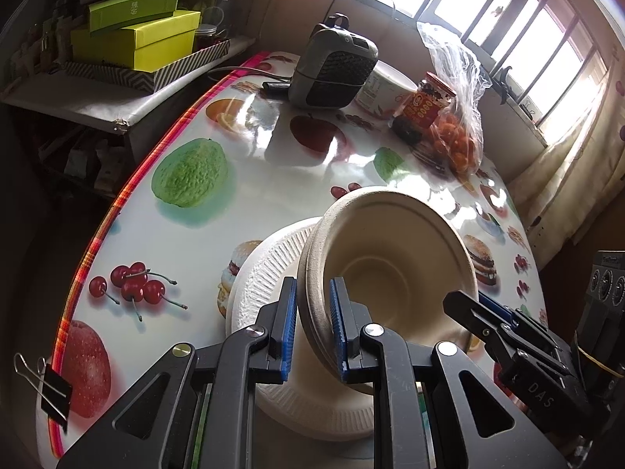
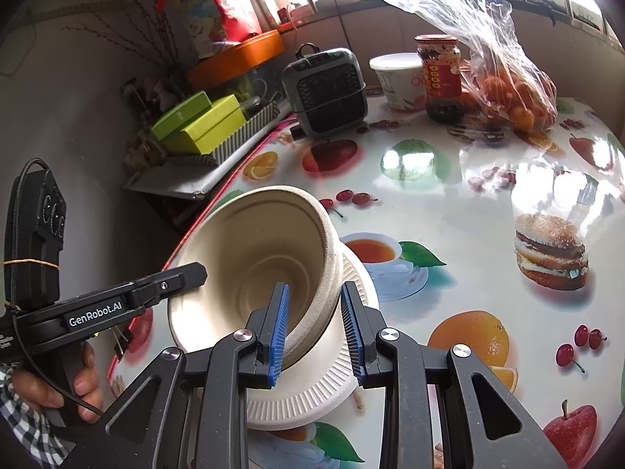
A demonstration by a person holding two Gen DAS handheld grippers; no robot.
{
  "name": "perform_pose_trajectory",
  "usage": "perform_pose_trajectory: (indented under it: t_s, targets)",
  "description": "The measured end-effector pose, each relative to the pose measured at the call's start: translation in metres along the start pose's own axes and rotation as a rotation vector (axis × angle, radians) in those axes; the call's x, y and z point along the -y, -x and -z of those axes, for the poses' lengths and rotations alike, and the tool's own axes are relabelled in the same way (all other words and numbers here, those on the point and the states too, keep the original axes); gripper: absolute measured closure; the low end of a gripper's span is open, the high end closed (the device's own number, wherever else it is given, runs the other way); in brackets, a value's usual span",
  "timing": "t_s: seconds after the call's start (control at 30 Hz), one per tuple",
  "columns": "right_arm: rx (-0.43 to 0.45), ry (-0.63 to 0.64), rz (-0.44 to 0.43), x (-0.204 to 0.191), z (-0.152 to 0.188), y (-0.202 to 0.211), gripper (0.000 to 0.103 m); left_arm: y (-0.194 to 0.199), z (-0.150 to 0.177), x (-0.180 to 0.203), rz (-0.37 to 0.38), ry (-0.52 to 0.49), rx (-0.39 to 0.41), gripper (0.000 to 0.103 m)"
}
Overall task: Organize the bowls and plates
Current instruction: 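Lower the held bowls onto the white plate stack and open both tools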
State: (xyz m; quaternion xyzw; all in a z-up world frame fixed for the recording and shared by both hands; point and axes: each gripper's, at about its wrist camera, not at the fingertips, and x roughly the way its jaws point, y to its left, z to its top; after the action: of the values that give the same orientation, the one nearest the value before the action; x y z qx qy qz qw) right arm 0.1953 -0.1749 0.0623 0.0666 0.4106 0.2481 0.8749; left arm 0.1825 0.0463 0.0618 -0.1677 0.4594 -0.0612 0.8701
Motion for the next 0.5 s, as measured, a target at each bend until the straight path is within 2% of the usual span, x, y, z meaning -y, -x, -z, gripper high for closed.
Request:
perform_pose_trajectory:
  t_s: [0.5]
  targets:
    - [-0.006,0.009,0.003,-0.0025,0.0004,-0.0025,0.076,-0.0011,0.0012,-0.0031,-0.005,0.007,0.0,0.085]
